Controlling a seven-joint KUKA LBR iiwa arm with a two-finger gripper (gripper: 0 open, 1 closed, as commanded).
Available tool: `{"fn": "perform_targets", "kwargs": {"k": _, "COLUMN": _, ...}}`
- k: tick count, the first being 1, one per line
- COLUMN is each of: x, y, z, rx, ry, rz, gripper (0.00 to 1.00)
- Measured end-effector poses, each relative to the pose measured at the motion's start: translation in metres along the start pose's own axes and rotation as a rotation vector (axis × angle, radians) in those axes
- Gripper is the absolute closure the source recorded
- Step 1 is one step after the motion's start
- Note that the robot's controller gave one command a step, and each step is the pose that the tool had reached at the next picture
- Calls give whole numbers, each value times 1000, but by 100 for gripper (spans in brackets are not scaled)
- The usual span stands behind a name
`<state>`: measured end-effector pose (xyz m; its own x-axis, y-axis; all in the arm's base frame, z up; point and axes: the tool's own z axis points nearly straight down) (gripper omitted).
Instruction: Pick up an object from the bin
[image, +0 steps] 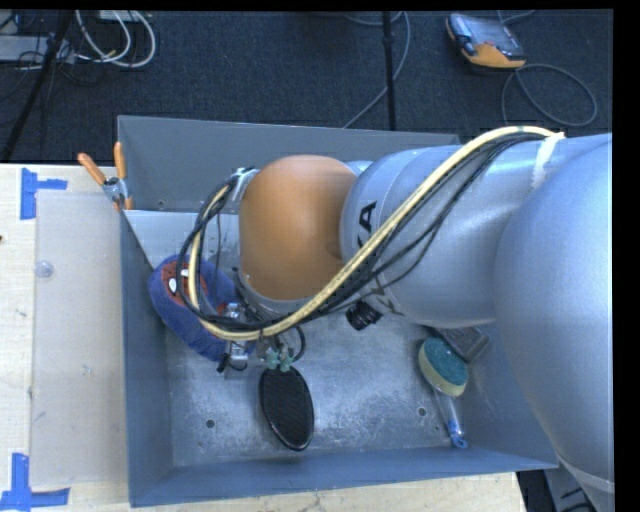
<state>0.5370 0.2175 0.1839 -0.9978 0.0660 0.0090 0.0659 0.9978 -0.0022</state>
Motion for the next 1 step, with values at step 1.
{"fn": "perform_targets", "kwargs": {"k": 1, "x": 7, "y": -17, "z": -46, "rx": 2, "ry": 6, "rz": -8, "gripper": 100}}
